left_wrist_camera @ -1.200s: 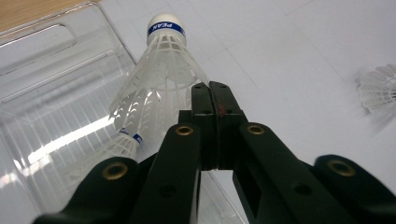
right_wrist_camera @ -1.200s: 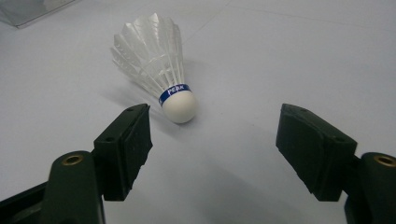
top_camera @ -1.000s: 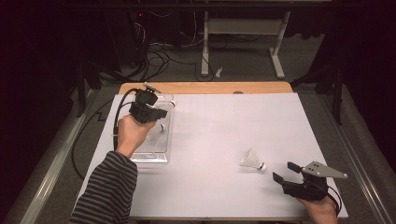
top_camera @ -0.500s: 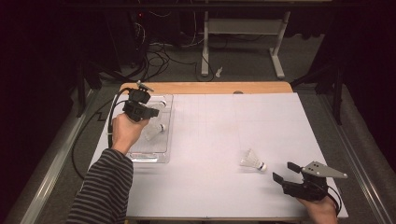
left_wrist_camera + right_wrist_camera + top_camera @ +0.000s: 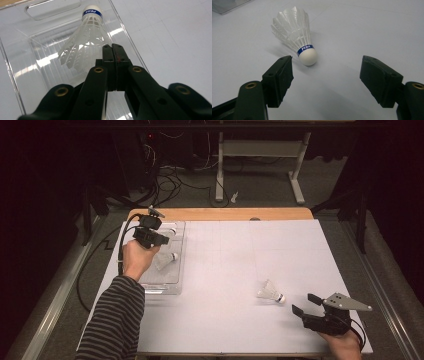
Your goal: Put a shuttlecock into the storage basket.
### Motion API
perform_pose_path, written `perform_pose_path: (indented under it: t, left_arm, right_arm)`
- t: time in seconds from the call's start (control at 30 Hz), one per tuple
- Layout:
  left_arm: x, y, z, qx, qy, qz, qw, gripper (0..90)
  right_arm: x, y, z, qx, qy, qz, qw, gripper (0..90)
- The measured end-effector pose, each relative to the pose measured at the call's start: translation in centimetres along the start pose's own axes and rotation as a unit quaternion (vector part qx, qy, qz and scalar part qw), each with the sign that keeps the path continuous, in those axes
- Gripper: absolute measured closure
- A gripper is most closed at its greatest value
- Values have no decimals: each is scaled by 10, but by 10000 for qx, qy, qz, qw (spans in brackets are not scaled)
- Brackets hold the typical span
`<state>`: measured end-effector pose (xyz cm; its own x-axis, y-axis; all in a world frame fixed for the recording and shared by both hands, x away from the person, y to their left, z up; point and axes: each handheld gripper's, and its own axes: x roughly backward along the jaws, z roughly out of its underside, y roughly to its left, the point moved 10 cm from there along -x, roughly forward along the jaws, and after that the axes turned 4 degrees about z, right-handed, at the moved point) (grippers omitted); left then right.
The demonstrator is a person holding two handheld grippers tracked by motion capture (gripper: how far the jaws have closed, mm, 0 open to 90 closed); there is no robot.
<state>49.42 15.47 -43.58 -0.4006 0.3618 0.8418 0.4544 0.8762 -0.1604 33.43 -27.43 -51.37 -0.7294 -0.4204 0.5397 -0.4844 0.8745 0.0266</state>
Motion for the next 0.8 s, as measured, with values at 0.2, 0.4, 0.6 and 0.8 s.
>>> perform_pose_path:
  t: [0.2,0.4,0.6,0.8]
  left_arm:
    - [-6,0,-2,-7,30,-42,10000,896]
    - [-13,1,-5,40,89,-45,9999,896]
    - [-20,3,-7,90,129,-19,9999,896]
    - [-27,4,-9,139,160,-9,9998,895]
  right_arm:
    - [0,0,0,8,-10,-4,10000,271]
    - [0,0,0,12,-10,-6,10000,271]
    - [0,0,0,5,-13,-5,10000,270]
    - [0,0,0,9,-8,-7,10000,270]
